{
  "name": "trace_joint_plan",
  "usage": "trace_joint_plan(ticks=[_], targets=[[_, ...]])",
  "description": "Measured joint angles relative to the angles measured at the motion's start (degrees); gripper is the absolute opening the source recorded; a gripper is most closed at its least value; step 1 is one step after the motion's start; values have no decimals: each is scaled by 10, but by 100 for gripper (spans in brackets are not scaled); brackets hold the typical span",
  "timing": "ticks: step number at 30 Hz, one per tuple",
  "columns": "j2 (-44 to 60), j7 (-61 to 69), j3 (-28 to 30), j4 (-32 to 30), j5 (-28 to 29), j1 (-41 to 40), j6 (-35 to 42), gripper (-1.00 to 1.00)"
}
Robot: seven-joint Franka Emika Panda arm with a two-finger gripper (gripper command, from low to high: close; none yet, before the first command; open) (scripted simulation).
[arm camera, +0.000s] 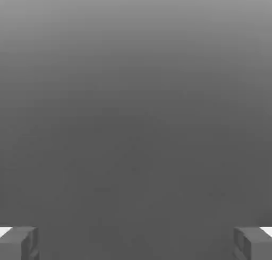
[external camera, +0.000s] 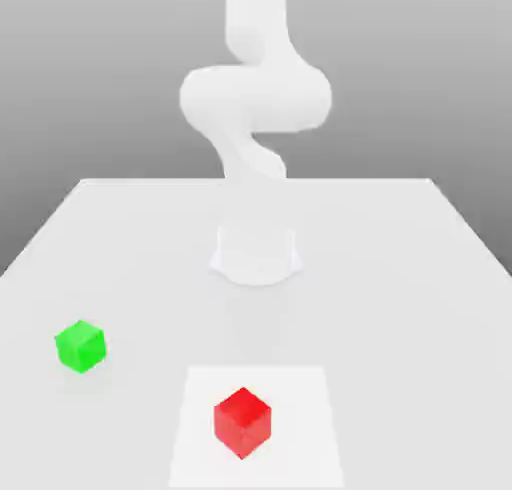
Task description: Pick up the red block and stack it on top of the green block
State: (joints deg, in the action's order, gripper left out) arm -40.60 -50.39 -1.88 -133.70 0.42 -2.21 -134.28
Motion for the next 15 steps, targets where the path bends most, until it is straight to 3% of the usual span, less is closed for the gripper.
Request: trace_joint_plan(ticks=[15], targets=[[316,-286,-73,-116,42,-93,-152,0]])
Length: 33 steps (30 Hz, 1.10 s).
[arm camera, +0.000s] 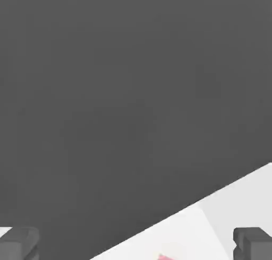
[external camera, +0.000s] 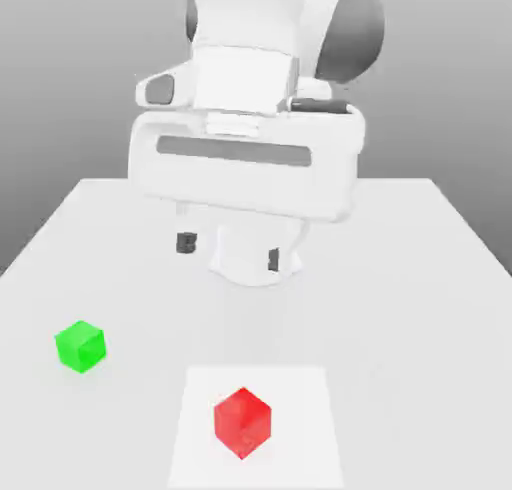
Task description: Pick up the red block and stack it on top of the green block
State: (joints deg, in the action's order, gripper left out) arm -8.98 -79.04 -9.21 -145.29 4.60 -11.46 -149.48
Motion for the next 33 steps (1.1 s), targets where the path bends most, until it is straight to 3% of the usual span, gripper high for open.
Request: trace_joint_plan(ticks=[7,12,13,20,26,33], targets=[[142,-104,1,-51,-14,-5,-73,0],[245,-141,27,-42,19,14,-155,0],[262,-145,34,-40,26,20,-169,-100],[265,-147,34,-40,28,20,-172,-100],[158,-109,14,-58,-18,0,-84,-100],[79,-20,96,-106,-8,-165,-53,-100]])
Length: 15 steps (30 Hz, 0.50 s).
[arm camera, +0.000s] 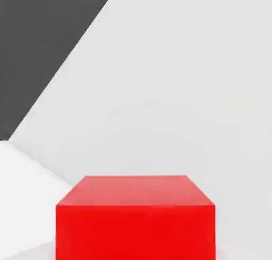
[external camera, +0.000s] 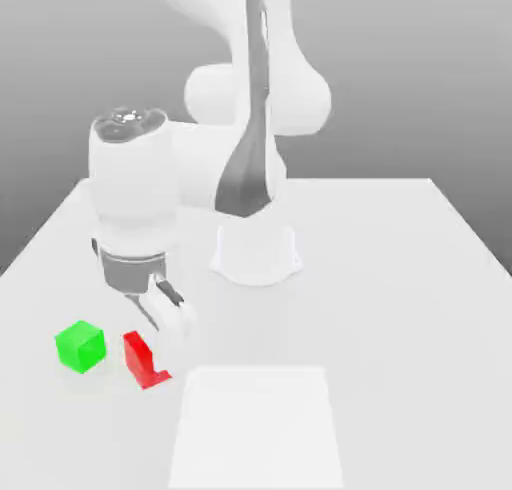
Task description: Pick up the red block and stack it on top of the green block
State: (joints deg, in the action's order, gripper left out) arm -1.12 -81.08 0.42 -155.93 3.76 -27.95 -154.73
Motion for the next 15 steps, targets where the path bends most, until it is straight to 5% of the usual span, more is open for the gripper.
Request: trace_joint_plan(ticks=[5,11,12,15], targets=[[-55,81,66,-36,-11,-77,17,-100],[40,124,75,-39,-53,-85,-80,-100],[59,131,70,-38,-62,-88,-98,100],[59,131,70,-38,-62,-88,-98,100]])
